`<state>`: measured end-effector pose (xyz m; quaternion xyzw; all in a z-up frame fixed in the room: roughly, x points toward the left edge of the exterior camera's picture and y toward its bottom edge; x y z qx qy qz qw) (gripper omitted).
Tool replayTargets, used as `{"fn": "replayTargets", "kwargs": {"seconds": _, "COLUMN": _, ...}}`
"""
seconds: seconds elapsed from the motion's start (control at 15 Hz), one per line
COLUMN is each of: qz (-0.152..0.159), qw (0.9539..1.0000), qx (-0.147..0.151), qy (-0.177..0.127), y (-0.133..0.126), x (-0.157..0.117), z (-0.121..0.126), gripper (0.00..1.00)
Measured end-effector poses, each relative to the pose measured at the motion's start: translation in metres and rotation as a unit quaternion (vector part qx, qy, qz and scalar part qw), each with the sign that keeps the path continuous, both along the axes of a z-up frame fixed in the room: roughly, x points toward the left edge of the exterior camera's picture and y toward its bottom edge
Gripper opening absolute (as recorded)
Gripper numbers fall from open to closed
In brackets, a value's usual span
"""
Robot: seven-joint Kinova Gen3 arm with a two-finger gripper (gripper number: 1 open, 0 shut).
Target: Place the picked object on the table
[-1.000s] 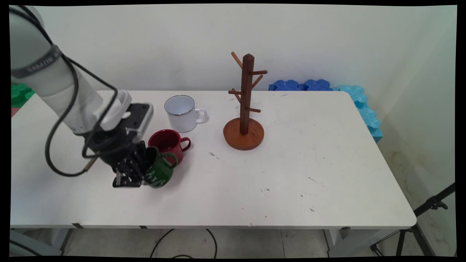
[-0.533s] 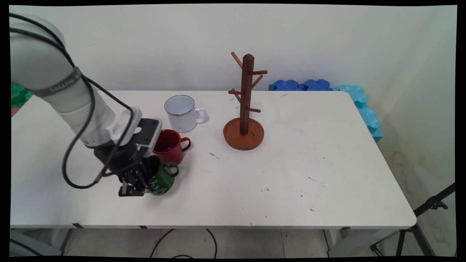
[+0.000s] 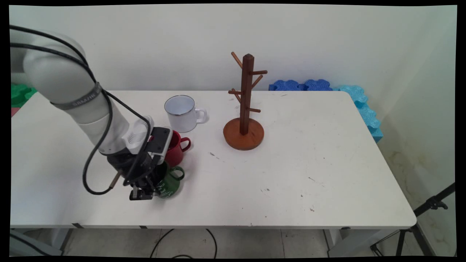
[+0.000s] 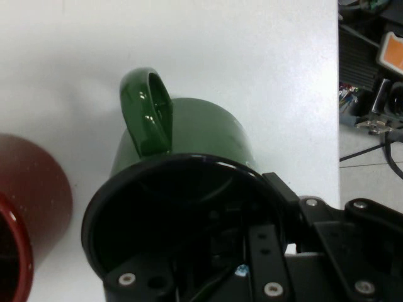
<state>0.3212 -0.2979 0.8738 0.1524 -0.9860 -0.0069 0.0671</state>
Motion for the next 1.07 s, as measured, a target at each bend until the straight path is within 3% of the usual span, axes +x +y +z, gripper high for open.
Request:
{"fn": "replayTargets", "kwargs": {"seconds": 0.53, "qz": 0.003, "qw": 1.0000, "qx": -0.001, "qy": 0.001, "y": -0.006, "x": -0.009, "z": -0.014, "gripper": 0.00}}
{"fn": "replayTargets", "kwargs": {"seconds": 0.6, "qz": 0.004, "qw": 1.0000, "qx": -0.001, "qy": 0.003, "y": -0.006, "x": -0.010, "z": -0.015, "gripper": 1.00}}
{"fn": "replayTargets", "kwargs": {"seconds": 1.07, "qz": 0.010, "qw": 0.9996, "qx": -0.004, "qy": 0.027, "y": -0.009, "x": -0.021, "z": -0.017, "gripper": 1.00}}
